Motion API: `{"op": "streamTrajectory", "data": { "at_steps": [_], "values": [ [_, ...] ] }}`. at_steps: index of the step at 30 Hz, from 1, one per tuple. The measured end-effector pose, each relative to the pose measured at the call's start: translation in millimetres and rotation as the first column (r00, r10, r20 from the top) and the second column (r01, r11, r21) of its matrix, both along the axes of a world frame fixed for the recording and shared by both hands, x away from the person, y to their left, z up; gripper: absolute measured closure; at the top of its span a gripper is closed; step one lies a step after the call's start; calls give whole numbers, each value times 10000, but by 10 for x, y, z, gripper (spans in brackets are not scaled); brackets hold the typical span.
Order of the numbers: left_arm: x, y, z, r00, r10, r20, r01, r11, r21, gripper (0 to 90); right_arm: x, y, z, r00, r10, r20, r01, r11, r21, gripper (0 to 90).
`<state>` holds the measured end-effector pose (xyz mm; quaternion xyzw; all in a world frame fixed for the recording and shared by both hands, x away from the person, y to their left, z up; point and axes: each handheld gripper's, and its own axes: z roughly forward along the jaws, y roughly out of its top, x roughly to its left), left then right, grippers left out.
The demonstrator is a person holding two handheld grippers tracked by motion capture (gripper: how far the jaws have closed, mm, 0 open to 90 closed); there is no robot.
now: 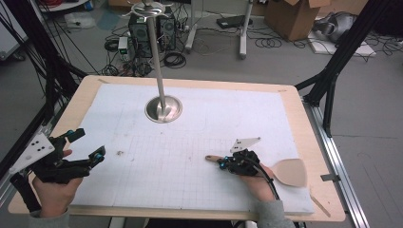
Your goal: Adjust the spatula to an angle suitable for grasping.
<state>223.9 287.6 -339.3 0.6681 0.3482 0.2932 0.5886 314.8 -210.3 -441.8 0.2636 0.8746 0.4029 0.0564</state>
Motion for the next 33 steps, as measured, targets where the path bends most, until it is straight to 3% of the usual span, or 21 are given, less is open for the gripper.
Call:
{"op": "streamTrajectory", "data": {
  "at_steps": [33],
  "values": [
    [3,-16,-6,10000,-37,-39,37,10000,33,97,223,-40,28,9908,-1335,-205,1328,9907,-289,898]
  ]
}}
